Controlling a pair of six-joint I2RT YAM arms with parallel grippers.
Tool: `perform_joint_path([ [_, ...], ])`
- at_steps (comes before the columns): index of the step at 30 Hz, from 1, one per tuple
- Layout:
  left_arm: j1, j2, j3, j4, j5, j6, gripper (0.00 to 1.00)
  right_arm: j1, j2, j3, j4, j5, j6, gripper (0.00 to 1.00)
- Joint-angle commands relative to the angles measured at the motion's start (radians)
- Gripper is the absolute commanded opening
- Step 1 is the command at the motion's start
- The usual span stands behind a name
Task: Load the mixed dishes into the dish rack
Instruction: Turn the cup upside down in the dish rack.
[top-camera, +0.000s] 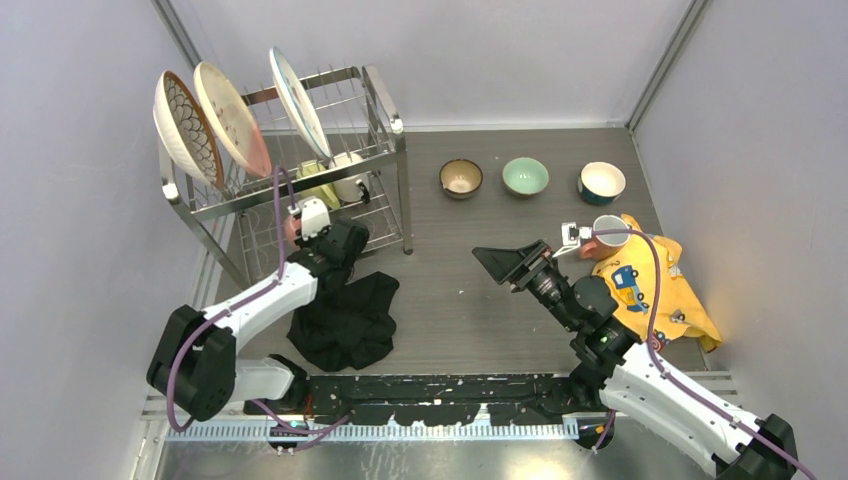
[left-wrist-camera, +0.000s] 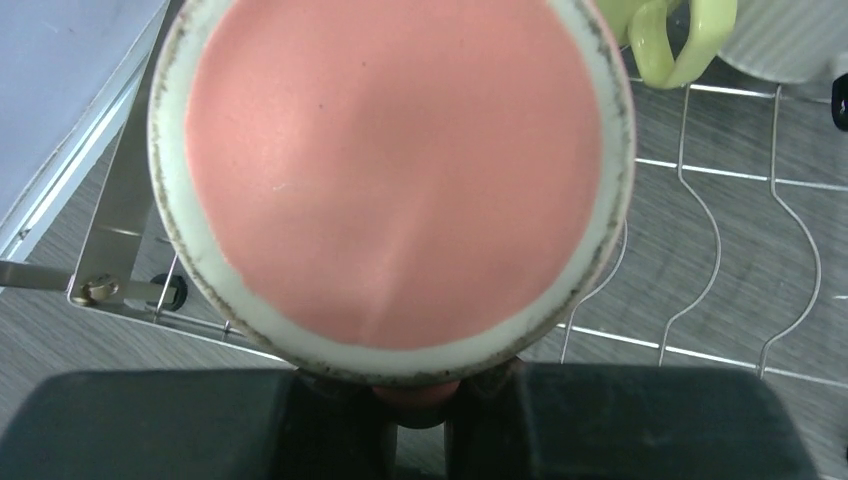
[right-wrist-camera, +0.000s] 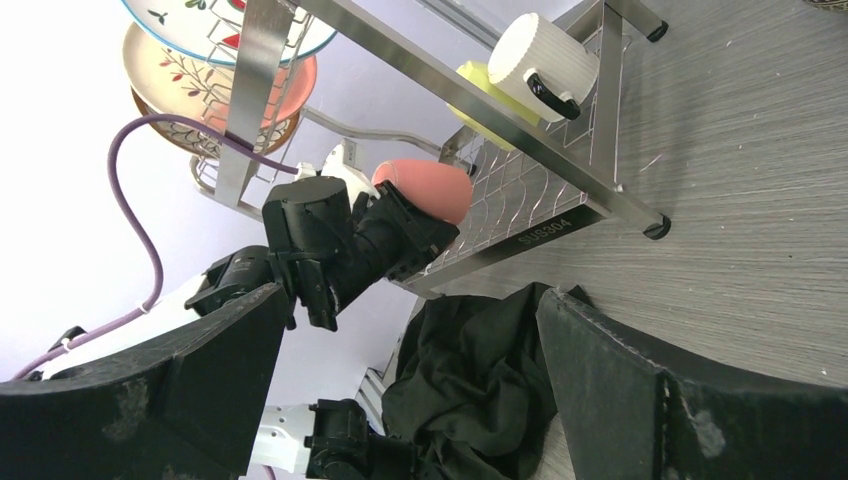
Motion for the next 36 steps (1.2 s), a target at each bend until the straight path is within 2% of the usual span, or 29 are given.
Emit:
perform_joint_path([
  [1,0.057,-0.037,-0.013,0.141,0.028,0.011,0.00,-0.002,-0.023,0.006,0.004,0.020,-0.015,1.00],
  [20,0.187,0.017,-0.047,0.176,0.121,0.020,0.00,-0.002,-0.037,0.004,-0.011,0.023,-0.017,1.00],
  [25,0.237,0.011,-0.046,0.218,0.202,0.051,0.00,-0.001,-0.043,0.003,-0.018,0.021,-0.019,1.00],
  [36,0.310,0.034,-0.032,0.261,0.236,0.111,0.00,-0.001,-0.055,0.004,-0.032,0.020,-0.029,1.00],
])
